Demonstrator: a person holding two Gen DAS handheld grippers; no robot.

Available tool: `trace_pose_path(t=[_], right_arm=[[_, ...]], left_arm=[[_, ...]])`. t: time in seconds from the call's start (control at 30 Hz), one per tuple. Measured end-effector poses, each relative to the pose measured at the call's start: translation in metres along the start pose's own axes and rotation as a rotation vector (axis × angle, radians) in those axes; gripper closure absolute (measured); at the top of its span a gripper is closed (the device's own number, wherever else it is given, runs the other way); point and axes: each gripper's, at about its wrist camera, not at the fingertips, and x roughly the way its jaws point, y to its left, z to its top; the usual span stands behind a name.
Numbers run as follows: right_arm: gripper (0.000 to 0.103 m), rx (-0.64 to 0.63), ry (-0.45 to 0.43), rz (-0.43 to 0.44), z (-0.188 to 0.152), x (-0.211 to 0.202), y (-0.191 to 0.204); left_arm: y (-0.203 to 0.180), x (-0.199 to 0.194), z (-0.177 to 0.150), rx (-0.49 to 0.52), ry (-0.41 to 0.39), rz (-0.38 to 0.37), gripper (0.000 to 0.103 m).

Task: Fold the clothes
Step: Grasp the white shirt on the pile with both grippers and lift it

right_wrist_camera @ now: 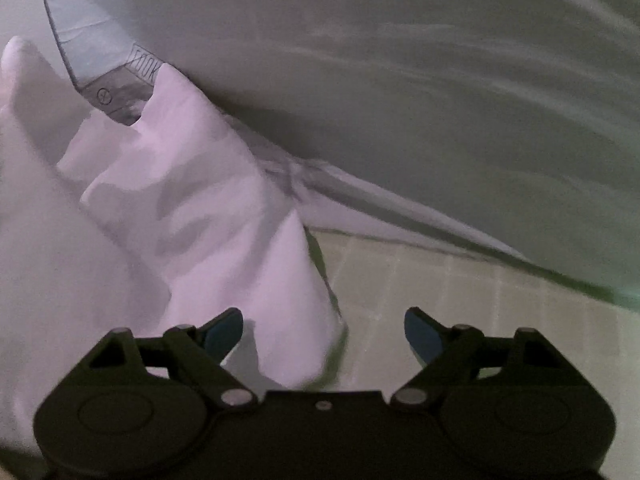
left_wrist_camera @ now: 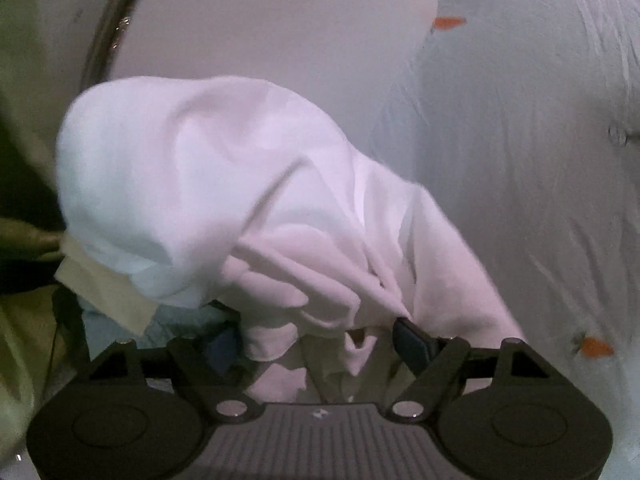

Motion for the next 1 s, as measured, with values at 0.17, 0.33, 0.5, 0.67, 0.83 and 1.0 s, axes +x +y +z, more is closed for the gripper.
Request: trace_pose_path(t=[0.17, 0.33, 0.5, 0.67, 0.83, 1.0], right_arm=[[0.043, -0.009, 0.022, 0.077, 0.003, 0.016, 0.003], [0.098, -0.086, 0.001, 0.09, -0.003, -0.001, 0.003], [0.099, -0.133, -0.116, 0.031, -0.013, -0.056, -0.014], [0.099, -0.186, -0.239, -0.08, -0.028, -0.13, -0.039], [0.099, -0.295, -0.322, -0.296, -0.071, -0.222, -0.078], [0.099, -0.264, -0.342, -0.603, -0.132, -0.324, -0.144]], left_arm=[[0.004, -0.004, 0.01, -0.066, -0.037, -0.006, 0.021], [-0.001, -0.004, 0.005, -0.079, -0.044, 0.005, 0.022], [-0.011, -0.01, 0.004, 0.007, -0.083, 0.086, 0.07], [-0.041, -0.033, -0.004, 0.158, -0.15, 0.087, 0.083], [-0.07, -0.069, -0.024, 0.299, -0.175, 0.02, 0.086], [-0.091, -0.118, -0.066, 0.444, -0.137, -0.097, 0.086]])
